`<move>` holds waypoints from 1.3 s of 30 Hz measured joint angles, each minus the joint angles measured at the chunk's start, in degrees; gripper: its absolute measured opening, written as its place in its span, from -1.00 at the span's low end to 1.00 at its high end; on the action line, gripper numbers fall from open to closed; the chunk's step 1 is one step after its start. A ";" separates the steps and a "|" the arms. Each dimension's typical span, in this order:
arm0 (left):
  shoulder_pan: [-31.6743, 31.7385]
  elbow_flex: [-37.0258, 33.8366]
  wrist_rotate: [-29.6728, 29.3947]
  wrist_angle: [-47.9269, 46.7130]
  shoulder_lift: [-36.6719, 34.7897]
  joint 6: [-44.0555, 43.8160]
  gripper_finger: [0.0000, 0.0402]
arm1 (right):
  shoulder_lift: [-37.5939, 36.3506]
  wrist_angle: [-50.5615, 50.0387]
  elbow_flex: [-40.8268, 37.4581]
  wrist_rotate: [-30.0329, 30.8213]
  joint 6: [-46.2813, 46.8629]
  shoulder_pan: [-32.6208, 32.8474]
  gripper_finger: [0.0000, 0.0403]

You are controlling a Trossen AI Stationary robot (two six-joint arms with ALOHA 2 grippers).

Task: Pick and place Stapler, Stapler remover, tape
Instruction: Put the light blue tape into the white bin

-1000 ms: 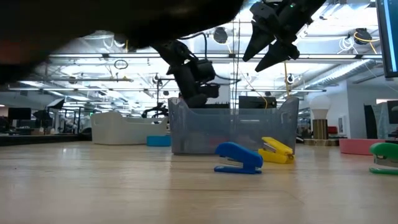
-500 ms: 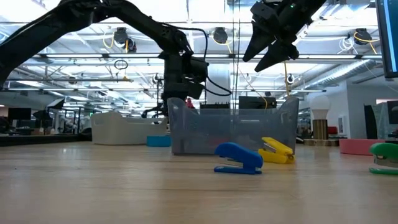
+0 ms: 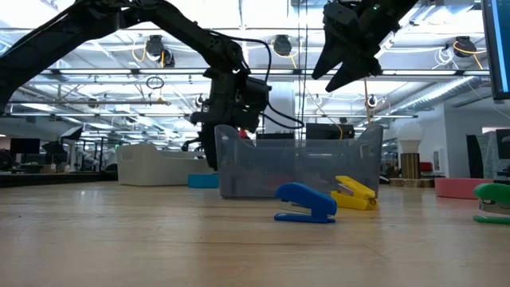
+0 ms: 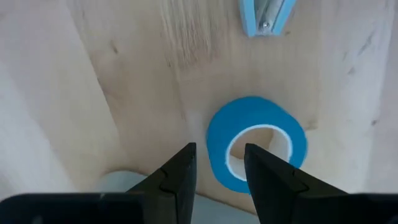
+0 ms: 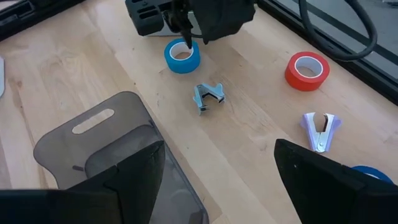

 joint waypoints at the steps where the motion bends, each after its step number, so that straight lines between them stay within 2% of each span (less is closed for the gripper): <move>1: 0.02 -0.58 0.00 0.75 -0.04 1.15 -0.34 | 0.00 0.00 0.00 0.00 -0.05 0.00 0.45; 3: 0.02 -2.17 -0.93 0.78 -0.04 3.10 -0.34 | 0.00 0.00 0.00 0.02 -0.55 0.00 0.45; 7: -0.16 -5.77 -6.37 1.42 -0.17 3.80 -0.34 | 0.00 0.00 0.00 0.04 -1.85 0.00 0.45; 12: -0.61 -7.91 -8.84 4.30 0.06 3.67 -0.34 | 0.00 0.02 0.00 0.07 -3.26 0.00 0.45; 19: -2.52 -7.87 -7.79 7.86 0.05 5.89 -0.36 | 0.00 0.02 0.00 0.09 -3.01 0.00 0.45; 22: -3.21 -7.85 -6.67 8.31 0.05 6.06 -0.52 | 0.01 0.07 0.00 0.04 -2.62 0.00 0.45; 25: -3.85 -7.83 -6.99 8.20 0.05 6.39 -0.79 | 0.02 0.20 0.00 0.05 -2.42 0.00 0.45; 28: -4.28 -7.81 -7.20 7.31 -0.11 5.97 -0.81 | 0.00 0.33 0.00 0.07 -2.40 0.00 0.45; 34: -4.92 -7.83 -9.32 6.61 -5.56 4.70 -0.81 | 0.01 0.36 0.00 0.05 -2.38 0.00 0.45; 39: -4.97 -7.83 -6.96 6.69 -14.75 1.11 -0.81 | 0.00 0.48 0.00 0.02 -2.38 0.00 0.45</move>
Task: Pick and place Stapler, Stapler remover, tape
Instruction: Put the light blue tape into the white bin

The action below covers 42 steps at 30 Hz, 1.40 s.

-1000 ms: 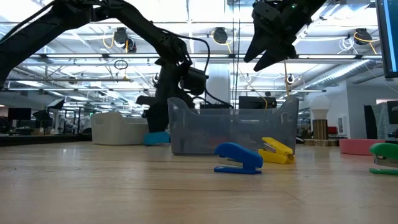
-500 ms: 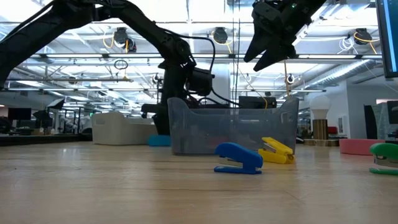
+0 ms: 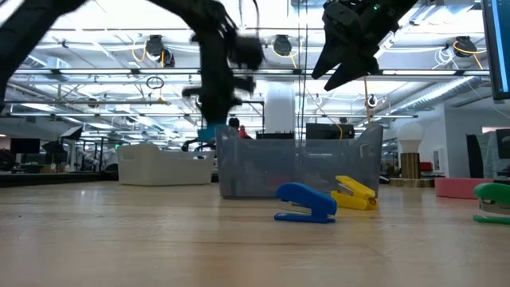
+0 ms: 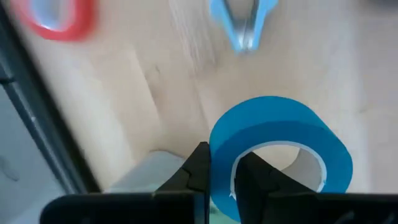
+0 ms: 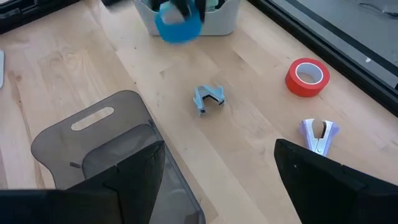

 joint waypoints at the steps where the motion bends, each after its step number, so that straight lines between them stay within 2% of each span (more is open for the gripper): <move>1: 0.01 0.02 1.73 0.08 -2.04 -1.36 -0.81 | 0.02 0.04 0.00 -0.02 0.00 0.00 0.45; 5: -0.10 0.07 10.10 1.57 -9.68 -8.95 -0.81 | 0.02 2.50 0.00 0.00 0.02 0.00 0.45; 9: -1.17 0.07 14.22 6.74 -15.76 -18.54 -0.81 | 0.02 11.06 -1.57 -0.04 -0.86 0.00 0.45; 13: -3.43 0.07 17.83 13.31 -19.59 -25.90 -0.81 | 0.04 22.73 -2.64 -0.37 -9.99 0.00 0.45; 19: -5.64 0.09 23.71 20.50 -21.05 -37.21 -0.81 | 0.04 36.41 -2.78 -2.63 -32.49 1.85 0.45; 25: -5.76 0.09 24.96 20.51 -21.05 -52.06 -0.81 | 0.02 42.29 -2.80 5.23 -49.35 6.09 0.45; 29: -5.76 0.09 27.19 20.96 -21.05 -59.48 -0.81 | 0.02 45.93 -2.80 9.30 -56.97 9.03 0.45; 33: -6.19 0.09 29.07 21.22 -21.05 -65.09 -0.81 | 0.02 49.47 -2.80 9.32 -63.80 11.03 0.45; 42: -9.73 0.09 30.69 26.57 -21.03 -71.48 -0.81 | 0.02 54.20 -2.82 9.25 -68.46 11.69 0.45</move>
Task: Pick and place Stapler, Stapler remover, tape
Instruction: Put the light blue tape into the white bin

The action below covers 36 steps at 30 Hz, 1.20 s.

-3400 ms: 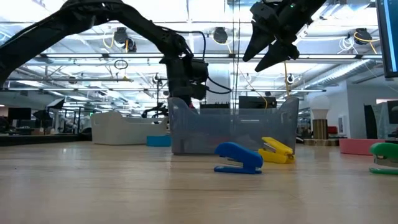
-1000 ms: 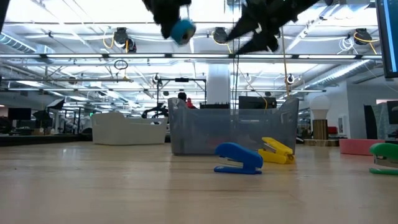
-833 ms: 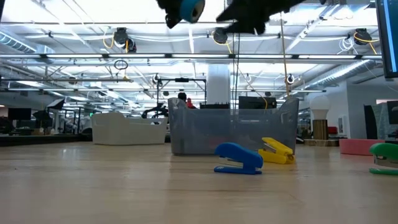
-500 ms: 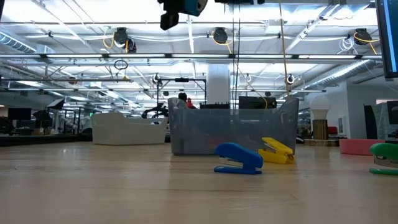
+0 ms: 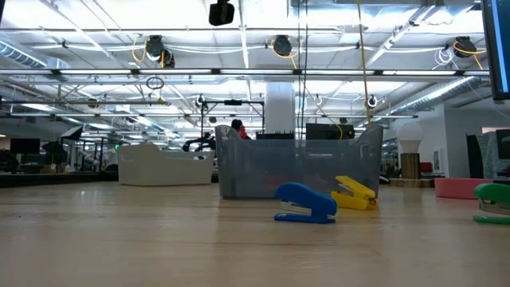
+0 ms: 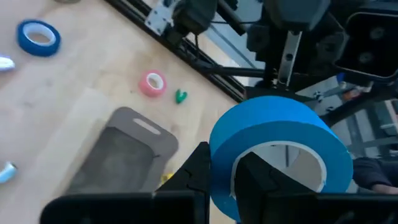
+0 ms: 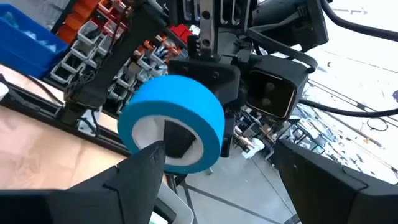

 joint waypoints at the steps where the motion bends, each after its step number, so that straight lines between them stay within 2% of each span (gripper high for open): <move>1: -0.54 0.00 0.15 -0.06 0.00 -0.59 -0.81 | 0.00 -0.16 0.00 -0.01 0.03 0.23 0.45; 3: -1.78 0.00 0.48 -1.31 -0.19 -1.74 -0.81 | 0.00 -0.28 0.00 0.29 0.07 0.86 0.45; 6: -4.32 -0.08 -0.67 -8.16 -2.45 -4.87 -0.81 | 0.00 -0.51 0.00 0.46 -0.82 2.12 0.45; 10: -9.24 -0.02 -13.14 -21.82 -7.36 -12.76 -0.81 | 0.00 -2.88 0.00 3.04 -1.40 3.34 0.45; 14: -16.94 0.02 -26.77 -33.73 -11.57 -27.19 -0.81 | -0.02 -6.54 0.00 3.28 -1.17 2.77 0.45; 17: -23.83 0.11 -31.25 -44.04 -12.21 -39.81 -0.81 | -0.02 -8.29 0.00 3.29 -0.84 1.66 0.45; 19: -28.76 -0.34 -31.42 -50.54 -11.54 -48.25 -0.81 | -0.02 -8.99 0.00 3.30 0.16 0.88 0.45; 21: -32.60 -2.23 -30.99 -48.07 -11.11 -52.27 -0.81 | -0.02 -9.01 0.00 3.29 1.19 0.10 0.45; 25: -39.93 -7.52 -28.45 -48.92 -10.14 -60.87 -0.81 | -0.02 -8.97 0.00 3.32 1.79 -1.02 0.45; 28: -44.44 -14.48 -21.54 -49.04 -9.84 -68.05 -0.81 | -0.02 -8.93 0.00 3.30 1.79 -1.34 0.45; 32: -49.53 -22.45 -15.55 -43.42 -10.00 -74.32 -0.81 | -0.02 -8.93 0.00 3.28 1.57 -1.33 0.45; 36: -53.86 -28.48 -15.89 -35.94 -10.18 -78.61 -0.81 | -0.02 -8.97 0.00 3.28 1.60 -1.33 0.45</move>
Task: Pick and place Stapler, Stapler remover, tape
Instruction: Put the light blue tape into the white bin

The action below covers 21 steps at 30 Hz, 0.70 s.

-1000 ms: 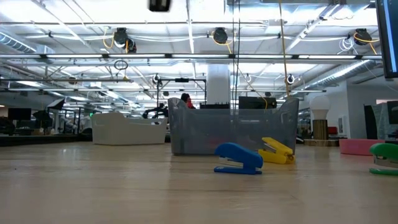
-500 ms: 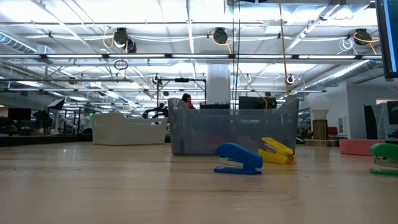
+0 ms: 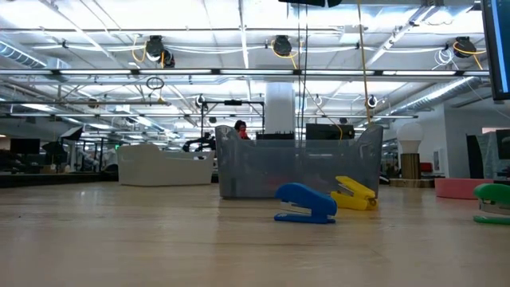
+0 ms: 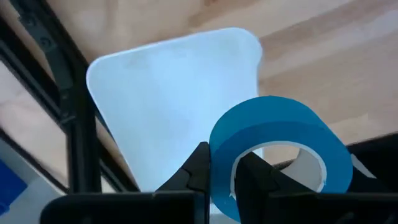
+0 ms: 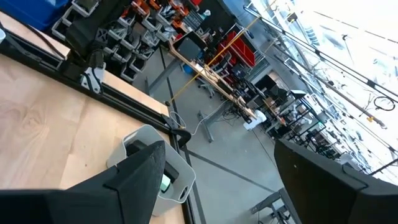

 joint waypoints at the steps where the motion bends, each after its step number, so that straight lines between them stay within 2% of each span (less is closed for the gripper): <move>1: -0.56 -1.51 -0.43 1.60 -0.01 -0.79 -0.81 | 0.00 -0.02 0.00 0.00 0.02 0.00 0.45; 9: -2.89 -11.34 -0.76 9.58 -0.01 -4.73 -0.81 | 0.00 0.07 0.00 0.00 0.41 0.00 0.45; 13: -3.06 -14.90 0.25 11.84 -0.01 -4.49 -0.81 | 0.00 0.04 0.00 0.02 0.41 0.00 0.45; 21: -3.11 -21.71 1.01 22.18 -0.01 -5.00 -0.81 | 0.00 0.04 0.00 0.02 0.37 0.00 0.45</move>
